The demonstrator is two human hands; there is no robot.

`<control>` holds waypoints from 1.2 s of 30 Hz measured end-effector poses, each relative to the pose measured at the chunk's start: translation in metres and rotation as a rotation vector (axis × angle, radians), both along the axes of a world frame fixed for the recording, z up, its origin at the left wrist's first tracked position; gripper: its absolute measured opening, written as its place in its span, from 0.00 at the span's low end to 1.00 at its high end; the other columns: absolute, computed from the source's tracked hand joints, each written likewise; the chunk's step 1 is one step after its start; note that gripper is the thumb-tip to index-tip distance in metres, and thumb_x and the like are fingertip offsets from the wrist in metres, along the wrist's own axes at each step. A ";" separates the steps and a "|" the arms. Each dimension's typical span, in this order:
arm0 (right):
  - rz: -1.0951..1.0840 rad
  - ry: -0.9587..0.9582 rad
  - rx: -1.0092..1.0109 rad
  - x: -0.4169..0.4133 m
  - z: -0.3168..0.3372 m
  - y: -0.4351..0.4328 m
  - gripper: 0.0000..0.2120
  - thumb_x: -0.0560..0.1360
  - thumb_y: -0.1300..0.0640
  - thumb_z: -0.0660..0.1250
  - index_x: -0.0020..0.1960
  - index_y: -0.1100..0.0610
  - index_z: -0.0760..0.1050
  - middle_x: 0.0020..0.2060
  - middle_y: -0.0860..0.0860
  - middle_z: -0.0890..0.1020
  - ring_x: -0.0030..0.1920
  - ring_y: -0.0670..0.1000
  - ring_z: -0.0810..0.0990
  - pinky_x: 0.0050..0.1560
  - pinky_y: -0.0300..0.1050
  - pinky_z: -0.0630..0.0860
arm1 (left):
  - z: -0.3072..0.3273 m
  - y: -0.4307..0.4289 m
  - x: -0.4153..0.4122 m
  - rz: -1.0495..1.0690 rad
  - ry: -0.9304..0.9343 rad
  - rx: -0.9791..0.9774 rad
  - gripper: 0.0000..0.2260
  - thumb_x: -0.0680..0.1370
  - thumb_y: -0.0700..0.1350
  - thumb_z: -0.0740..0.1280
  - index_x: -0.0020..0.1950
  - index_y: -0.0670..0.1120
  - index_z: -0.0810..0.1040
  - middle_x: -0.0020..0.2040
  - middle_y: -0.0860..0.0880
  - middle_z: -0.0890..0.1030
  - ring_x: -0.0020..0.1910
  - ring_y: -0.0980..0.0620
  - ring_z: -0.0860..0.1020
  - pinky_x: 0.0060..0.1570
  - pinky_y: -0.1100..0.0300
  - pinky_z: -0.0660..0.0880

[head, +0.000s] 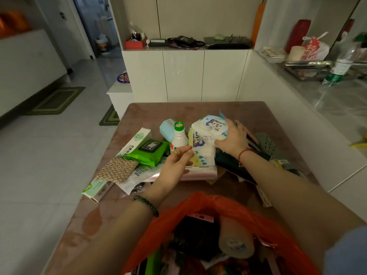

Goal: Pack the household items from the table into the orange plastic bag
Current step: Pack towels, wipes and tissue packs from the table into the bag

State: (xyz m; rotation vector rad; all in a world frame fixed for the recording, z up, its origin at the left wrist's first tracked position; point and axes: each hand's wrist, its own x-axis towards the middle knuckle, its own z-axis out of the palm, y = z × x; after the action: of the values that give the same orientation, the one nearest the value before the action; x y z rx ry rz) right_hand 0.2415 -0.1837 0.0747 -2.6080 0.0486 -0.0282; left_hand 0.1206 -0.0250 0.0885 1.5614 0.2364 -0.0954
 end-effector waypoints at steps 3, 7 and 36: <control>0.016 -0.185 0.177 -0.020 0.020 -0.002 0.34 0.68 0.60 0.70 0.71 0.55 0.62 0.63 0.59 0.70 0.63 0.58 0.70 0.58 0.45 0.69 | 0.009 0.001 -0.007 0.023 0.037 -0.132 0.09 0.79 0.47 0.60 0.58 0.48 0.70 0.56 0.47 0.76 0.53 0.48 0.75 0.48 0.59 0.73; 0.074 -0.308 0.530 -0.076 0.046 -0.014 0.33 0.67 0.63 0.72 0.69 0.53 0.65 0.61 0.54 0.72 0.62 0.54 0.72 0.62 0.47 0.71 | 0.024 -0.002 -0.023 0.030 0.099 -0.370 0.13 0.77 0.53 0.61 0.61 0.52 0.70 0.62 0.46 0.73 0.61 0.45 0.74 0.62 0.50 0.72; -0.042 0.520 0.525 -0.331 -0.055 -0.059 0.20 0.75 0.47 0.63 0.62 0.57 0.72 0.49 0.51 0.80 0.49 0.48 0.80 0.51 0.41 0.77 | -0.052 -0.054 -0.199 -0.386 0.228 0.398 0.36 0.74 0.44 0.69 0.75 0.46 0.51 0.66 0.50 0.72 0.54 0.58 0.73 0.42 0.72 0.75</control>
State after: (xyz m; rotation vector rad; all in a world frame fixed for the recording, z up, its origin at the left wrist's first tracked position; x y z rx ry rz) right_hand -0.0898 -0.2423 0.0196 -2.0274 0.2574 0.5698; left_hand -0.0784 -0.0795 0.0368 1.9795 0.1335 -0.5592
